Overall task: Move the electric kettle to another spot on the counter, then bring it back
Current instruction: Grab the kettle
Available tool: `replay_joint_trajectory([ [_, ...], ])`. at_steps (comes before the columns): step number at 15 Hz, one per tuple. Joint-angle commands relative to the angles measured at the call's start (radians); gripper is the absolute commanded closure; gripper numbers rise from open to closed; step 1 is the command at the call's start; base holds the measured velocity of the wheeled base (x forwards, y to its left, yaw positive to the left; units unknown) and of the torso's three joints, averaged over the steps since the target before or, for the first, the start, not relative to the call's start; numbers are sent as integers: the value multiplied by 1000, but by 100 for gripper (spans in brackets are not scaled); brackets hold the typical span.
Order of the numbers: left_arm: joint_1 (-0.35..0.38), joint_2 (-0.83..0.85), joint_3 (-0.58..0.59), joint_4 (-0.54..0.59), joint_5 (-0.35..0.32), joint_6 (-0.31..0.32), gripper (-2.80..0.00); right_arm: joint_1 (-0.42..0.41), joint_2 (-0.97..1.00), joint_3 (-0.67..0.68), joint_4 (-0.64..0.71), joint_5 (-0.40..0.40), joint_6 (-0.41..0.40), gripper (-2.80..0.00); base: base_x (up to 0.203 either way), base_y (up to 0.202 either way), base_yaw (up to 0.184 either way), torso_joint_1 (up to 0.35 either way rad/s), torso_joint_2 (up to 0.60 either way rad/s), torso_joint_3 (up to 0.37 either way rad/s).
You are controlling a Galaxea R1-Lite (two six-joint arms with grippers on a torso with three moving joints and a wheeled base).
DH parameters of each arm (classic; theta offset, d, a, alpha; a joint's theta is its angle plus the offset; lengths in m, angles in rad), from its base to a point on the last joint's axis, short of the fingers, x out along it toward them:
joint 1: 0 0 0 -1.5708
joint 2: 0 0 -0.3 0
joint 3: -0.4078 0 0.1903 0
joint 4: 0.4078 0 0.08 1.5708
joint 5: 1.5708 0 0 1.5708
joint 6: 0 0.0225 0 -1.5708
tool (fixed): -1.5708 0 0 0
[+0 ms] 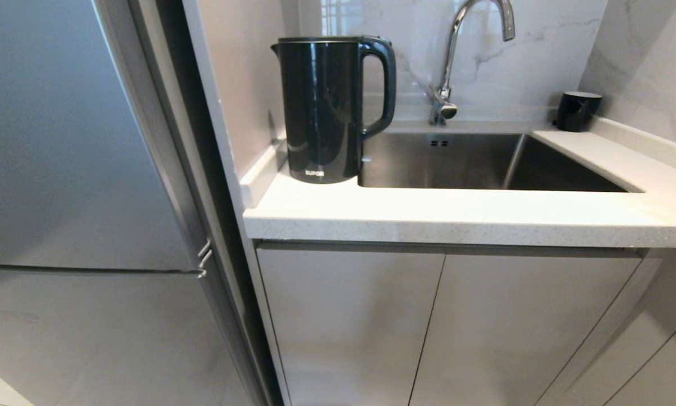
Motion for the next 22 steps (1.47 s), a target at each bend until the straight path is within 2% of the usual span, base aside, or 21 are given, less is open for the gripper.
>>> replay_joint_trajectory([
  [1, 1, 0, 0, -1, 1, 0, 0, 0, 0, 0, 0, 0, 0, 0, 0, 0, 0, 0, 0, 0],
  [22, 1, 0, 0, -1, 1, 0, 0, 0, 0, 0, 0, 0, 0, 0, 0, 0, 0, 0, 0, 0],
])
